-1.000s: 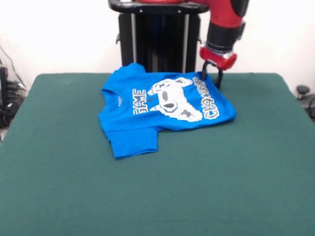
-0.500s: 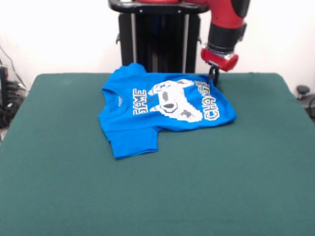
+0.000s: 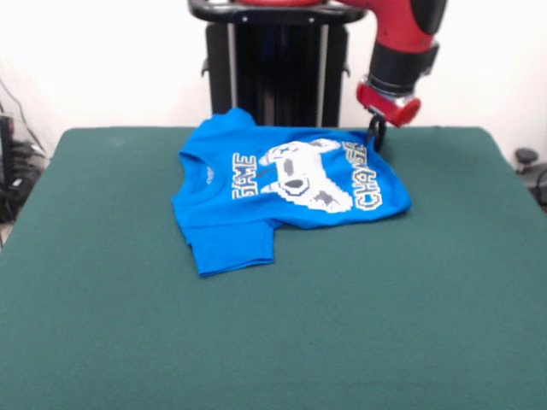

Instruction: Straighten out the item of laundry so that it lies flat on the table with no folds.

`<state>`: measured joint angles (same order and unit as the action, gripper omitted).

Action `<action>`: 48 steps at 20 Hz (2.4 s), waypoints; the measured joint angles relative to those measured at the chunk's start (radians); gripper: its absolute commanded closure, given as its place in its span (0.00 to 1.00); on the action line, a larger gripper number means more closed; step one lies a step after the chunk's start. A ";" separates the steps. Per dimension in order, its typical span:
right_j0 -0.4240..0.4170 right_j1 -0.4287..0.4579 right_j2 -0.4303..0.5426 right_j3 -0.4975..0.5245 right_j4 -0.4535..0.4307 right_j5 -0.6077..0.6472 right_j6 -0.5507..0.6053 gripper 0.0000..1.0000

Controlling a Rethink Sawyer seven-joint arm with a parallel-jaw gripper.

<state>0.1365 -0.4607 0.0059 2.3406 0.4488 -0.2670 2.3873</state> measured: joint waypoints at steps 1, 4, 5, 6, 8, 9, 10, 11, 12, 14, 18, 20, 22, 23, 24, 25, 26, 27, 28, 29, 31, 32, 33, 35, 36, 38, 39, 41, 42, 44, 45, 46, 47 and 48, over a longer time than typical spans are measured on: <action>0.003 0.000 0.000 0.000 0.010 0.002 0.000 1.00; 0.010 -0.001 0.001 0.001 0.039 0.003 0.000 1.00; 0.010 -0.001 0.002 0.001 0.042 0.003 0.000 1.00; 0.010 -0.001 0.003 0.001 0.044 0.003 0.000 1.00; 0.010 -0.002 0.006 0.002 0.052 0.003 0.000 1.00; 0.010 -0.003 0.007 0.002 0.057 0.005 0.000 1.00; 0.010 -0.003 0.008 0.002 0.061 0.006 0.000 1.00; 0.010 -0.004 0.008 0.002 0.068 0.009 0.000 1.00; 0.013 -0.007 0.009 0.002 0.084 0.015 0.000 1.00; 0.018 -0.011 0.012 0.001 0.102 0.020 0.000 1.00; 0.038 -0.024 0.027 -0.009 0.146 0.027 0.000 1.00; 0.063 -0.039 0.042 -0.019 0.190 0.042 0.000 1.00; 0.085 -0.049 0.045 -0.026 0.220 0.059 0.000 1.00; 0.124 -0.064 0.043 -0.038 0.262 0.092 0.000 1.00; 0.147 -0.073 0.040 -0.046 0.285 0.114 0.000 1.00; 0.171 -0.081 0.037 -0.055 0.306 0.138 0.000 1.00; 0.193 -0.088 0.035 -0.064 0.323 0.162 0.000 1.00; 0.216 -0.096 0.032 -0.074 0.340 0.187 0.000 1.00; 0.230 -0.101 0.033 -0.083 0.351 0.203 0.000 1.00; 0.238 -0.103 0.033 -0.090 0.358 0.213 0.000 1.00; 0.252 -0.106 0.033 -0.107 0.369 0.227 0.000 1.00; 0.255 -0.106 0.033 -0.115 0.373 0.228 0.000 1.00; 0.257 -0.106 0.033 -0.120 0.375 0.228 0.000 1.00; 0.256 -0.106 0.034 -0.140 0.387 0.228 0.000 1.00; 0.256 -0.105 0.034 -0.147 0.393 0.228 0.000 1.00; 0.256 -0.104 0.034 -0.162 0.407 0.228 0.000 1.00; 0.256 -0.099 0.034 -0.183 0.423 0.228 0.000 0.00; 0.256 -0.098 0.034 -0.188 0.425 0.228 0.000 0.00; 0.255 -0.096 0.035 -0.194 0.426 0.228 0.000 0.00; 0.254 -0.091 0.035 -0.207 0.426 0.228 0.000 0.00; 0.253 -0.090 0.035 -0.211 0.426 0.228 0.000 0.00; 0.253 -0.091 0.034 -0.214 0.426 0.228 0.000 0.00; 0.253 -0.092 0.034 -0.214 0.426 0.230 0.000 0.00; 0.253 -0.095 0.032 -0.213 0.426 0.233 0.000 0.00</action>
<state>0.3897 -0.5559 0.0379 2.1275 0.8744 -0.0337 2.3873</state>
